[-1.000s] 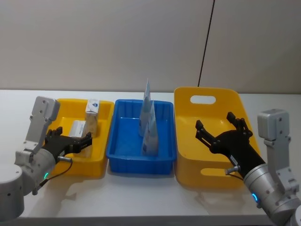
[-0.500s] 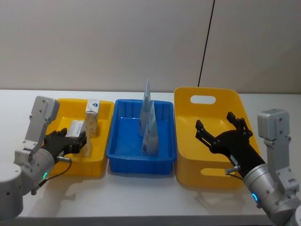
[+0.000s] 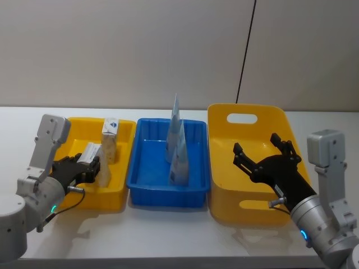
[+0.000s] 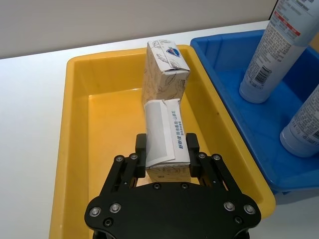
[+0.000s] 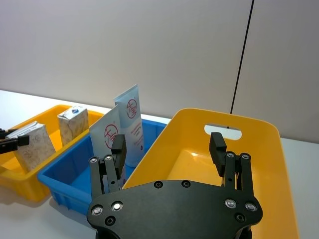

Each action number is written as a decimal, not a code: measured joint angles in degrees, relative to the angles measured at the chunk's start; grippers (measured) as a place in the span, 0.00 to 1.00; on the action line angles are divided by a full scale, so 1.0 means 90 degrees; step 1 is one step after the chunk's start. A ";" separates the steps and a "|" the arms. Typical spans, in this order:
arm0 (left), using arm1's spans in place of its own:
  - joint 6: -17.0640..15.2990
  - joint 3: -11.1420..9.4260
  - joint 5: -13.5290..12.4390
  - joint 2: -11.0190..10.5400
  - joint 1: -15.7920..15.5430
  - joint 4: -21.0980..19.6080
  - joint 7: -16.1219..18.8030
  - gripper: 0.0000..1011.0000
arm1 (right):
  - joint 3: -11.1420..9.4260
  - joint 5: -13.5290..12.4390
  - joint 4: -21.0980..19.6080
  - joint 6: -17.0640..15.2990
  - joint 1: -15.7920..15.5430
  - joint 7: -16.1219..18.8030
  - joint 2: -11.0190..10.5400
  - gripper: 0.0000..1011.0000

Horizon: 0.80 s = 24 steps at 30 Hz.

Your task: Bimanual collaborative sorting of washing and personal care products

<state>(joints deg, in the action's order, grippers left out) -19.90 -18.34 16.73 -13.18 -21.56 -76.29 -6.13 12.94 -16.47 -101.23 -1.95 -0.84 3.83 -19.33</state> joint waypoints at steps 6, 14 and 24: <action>-0.0007 0.0002 -0.0001 0.0000 0.0000 -0.0005 0.0000 0.42 | 0.0000 0.0000 0.0000 0.0000 0.0000 0.0000 0.0000 0.99; 0.0032 -0.0012 -0.0049 -0.0050 0.0001 -0.0057 -0.0065 0.42 | 0.0000 0.0000 0.0000 0.0000 0.0000 0.0000 0.0000 0.99; 0.0306 -0.0145 -0.0287 -0.0415 -0.0070 -0.0454 -0.0467 0.42 | 0.0000 0.0000 0.0000 0.0000 0.0000 0.0000 0.0000 0.99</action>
<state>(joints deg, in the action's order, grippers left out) -17.15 -19.65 14.15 -16.91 -22.19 -80.37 -10.34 12.94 -16.46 -101.23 -1.95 -0.84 3.83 -19.34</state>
